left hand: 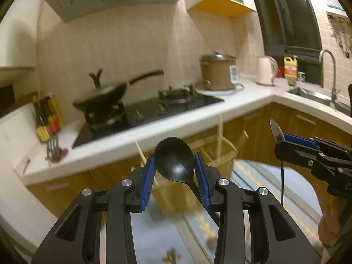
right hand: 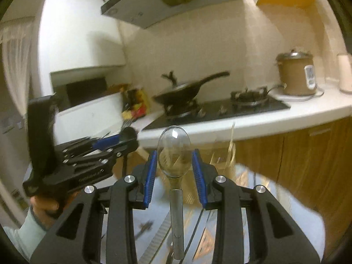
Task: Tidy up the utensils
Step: 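Lower both spoons into the caddy and open both grippers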
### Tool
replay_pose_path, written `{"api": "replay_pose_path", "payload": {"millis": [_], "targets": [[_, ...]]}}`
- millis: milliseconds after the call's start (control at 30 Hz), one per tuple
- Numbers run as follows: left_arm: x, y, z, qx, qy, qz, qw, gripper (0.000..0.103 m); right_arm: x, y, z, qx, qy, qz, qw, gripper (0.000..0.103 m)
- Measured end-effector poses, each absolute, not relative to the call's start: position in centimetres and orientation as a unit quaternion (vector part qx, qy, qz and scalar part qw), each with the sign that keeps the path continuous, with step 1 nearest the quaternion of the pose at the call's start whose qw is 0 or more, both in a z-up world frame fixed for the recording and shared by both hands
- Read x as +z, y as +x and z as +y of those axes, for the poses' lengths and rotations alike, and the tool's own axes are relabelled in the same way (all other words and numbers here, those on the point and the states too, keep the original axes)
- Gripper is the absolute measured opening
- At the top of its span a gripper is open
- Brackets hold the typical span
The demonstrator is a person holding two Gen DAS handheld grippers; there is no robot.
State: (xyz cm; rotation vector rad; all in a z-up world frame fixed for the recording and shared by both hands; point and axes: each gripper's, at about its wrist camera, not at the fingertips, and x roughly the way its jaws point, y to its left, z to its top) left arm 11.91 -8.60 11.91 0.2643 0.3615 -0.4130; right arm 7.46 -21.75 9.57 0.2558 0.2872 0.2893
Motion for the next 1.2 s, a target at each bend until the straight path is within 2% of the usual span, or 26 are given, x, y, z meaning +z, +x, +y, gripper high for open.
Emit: {"api": "replay_pose_path", "payload": {"millis": [367,667,1200], "targets": [[13.5,18.4,-12.6,-0.124,0.162,0.115,0.972,0.034,13.5,16.2,-22.9,0.067,0.122,0.072,0.988,0.029],[11.1,22.5,-13.9,-0.108,0.152,0.117,0.976,0.034,11.2,20.5,-22.4,0.019,0.084,0.056,0.995,0.029],[7.8,24.0,-13.3,-0.14,0.116,0.161,0.97,0.037,7.9,20.9,-23.3,0.013,0.099,0.078,0.992,0.03]]}}
